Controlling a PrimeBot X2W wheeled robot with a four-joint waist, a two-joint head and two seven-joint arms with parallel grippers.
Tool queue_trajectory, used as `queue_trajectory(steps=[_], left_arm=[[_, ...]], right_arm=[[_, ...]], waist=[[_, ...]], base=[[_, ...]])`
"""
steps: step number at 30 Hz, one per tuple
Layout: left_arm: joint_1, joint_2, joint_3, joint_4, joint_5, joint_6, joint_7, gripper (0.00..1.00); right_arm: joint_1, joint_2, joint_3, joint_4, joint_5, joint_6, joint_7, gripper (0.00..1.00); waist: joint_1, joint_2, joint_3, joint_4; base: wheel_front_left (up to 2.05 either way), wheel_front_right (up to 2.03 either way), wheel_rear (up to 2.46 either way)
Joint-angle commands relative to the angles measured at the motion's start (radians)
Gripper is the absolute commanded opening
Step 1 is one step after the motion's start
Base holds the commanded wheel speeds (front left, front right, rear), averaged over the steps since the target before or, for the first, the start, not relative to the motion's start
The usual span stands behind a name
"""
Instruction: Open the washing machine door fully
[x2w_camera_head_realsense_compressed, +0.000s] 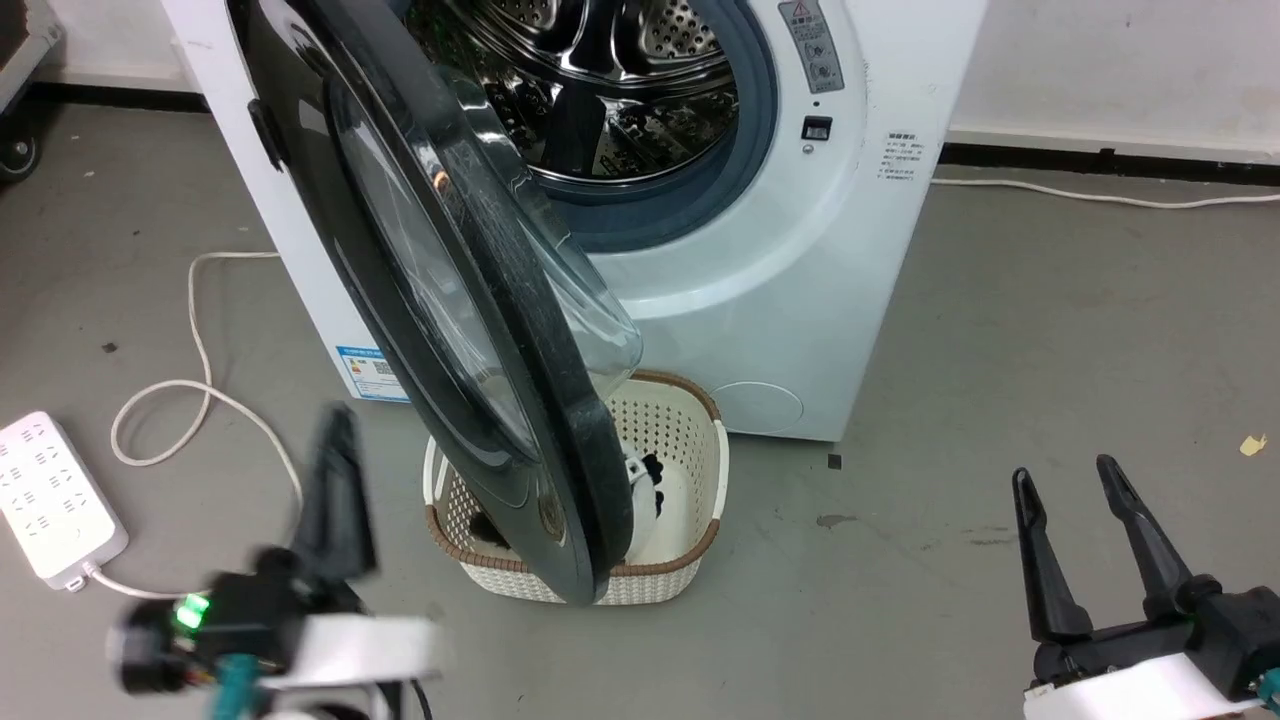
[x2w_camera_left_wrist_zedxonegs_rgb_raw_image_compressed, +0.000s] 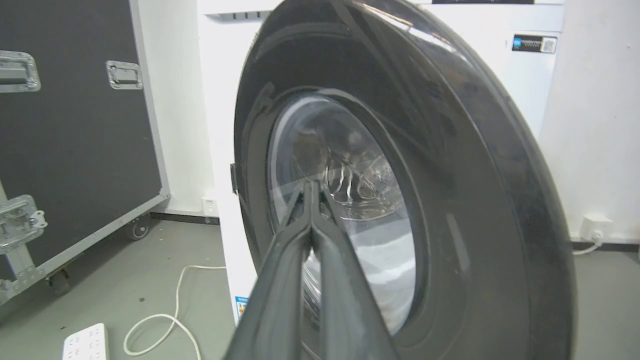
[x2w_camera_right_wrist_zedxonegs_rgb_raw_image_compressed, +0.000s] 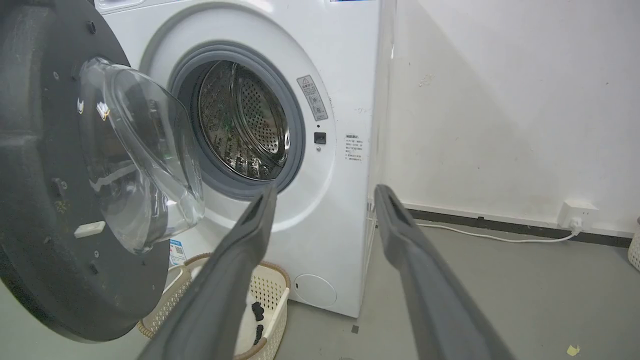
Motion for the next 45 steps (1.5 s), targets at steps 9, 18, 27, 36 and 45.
queue_trajectory(steps=[9,18,27,36,45], left_arm=[[-0.139,0.001,0.031,-0.264,-0.015,0.030,-0.005,0.00],[-0.216,0.001,-0.094,-0.338,0.013,0.006,-0.005,0.00],[-0.158,0.001,-0.351,-0.089,-0.033,-0.025,-0.004,0.00],[-0.189,0.001,-0.436,0.313,-0.122,-0.018,-0.002,0.00],[-0.224,0.001,-0.382,0.389,-0.129,0.006,-0.005,0.00]], right_arm=[[-0.005,0.005,0.007,-0.004,0.013,0.001,-0.004,1.00],[-0.002,0.005,0.013,0.001,0.027,0.001,-0.004,1.00],[-0.008,0.005,0.015,0.004,0.044,0.001,-0.004,1.00],[-0.021,0.005,0.017,0.011,0.053,0.001,-0.004,1.00],[-0.010,0.005,0.018,0.024,0.058,0.001,-0.004,1.00]], waist=[[0.0000,-0.0001,-0.009,-0.008],[0.0000,-0.0001,-0.005,-0.022],[0.0000,-0.0001,0.012,-0.033],[0.0000,-0.0001,0.038,-0.043],[0.0000,-0.0001,0.025,0.002]], base=[[0.00,0.00,0.00],[0.00,0.00,0.00],[0.00,0.00,0.00],[0.00,0.00,0.00],[0.00,0.00,0.00]])
